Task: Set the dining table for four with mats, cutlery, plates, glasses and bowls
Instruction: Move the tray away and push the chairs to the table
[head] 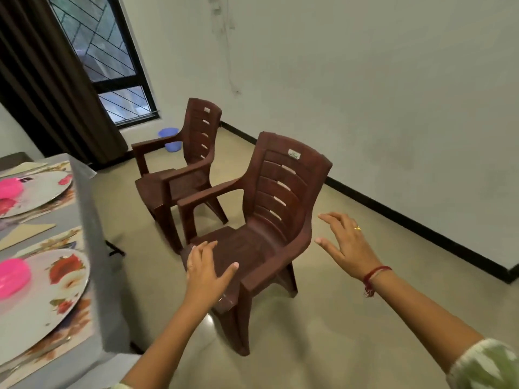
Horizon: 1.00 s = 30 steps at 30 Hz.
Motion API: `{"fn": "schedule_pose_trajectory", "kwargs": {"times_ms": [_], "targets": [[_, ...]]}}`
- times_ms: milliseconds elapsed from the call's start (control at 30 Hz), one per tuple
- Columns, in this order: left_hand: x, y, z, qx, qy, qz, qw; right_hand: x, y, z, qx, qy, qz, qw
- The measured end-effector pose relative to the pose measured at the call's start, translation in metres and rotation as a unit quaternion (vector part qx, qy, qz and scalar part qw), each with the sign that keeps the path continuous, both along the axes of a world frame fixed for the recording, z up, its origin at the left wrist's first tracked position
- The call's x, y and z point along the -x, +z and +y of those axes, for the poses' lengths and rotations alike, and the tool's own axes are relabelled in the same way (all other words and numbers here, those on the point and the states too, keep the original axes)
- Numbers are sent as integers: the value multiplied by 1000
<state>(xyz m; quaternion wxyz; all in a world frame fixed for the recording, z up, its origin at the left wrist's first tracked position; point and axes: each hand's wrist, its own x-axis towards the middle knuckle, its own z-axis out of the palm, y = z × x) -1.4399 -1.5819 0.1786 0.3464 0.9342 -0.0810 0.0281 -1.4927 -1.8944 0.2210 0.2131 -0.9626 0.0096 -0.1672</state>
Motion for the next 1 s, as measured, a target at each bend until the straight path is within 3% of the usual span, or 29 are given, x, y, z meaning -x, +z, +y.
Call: {"fn": "schedule_pose_trajectory", "kwargs": {"times_ms": [467, 767, 1000], "targets": [[-201, 10, -280, 48, 119, -29, 991, -277, 29, -280, 43, 155, 12, 987], [-336, 0, -360, 55, 211, -42, 975, -469, 20, -340, 48, 268, -12, 962], [-410, 9, -385, 51, 301, -63, 950, -611, 31, -325, 71, 410, -42, 908]]}}
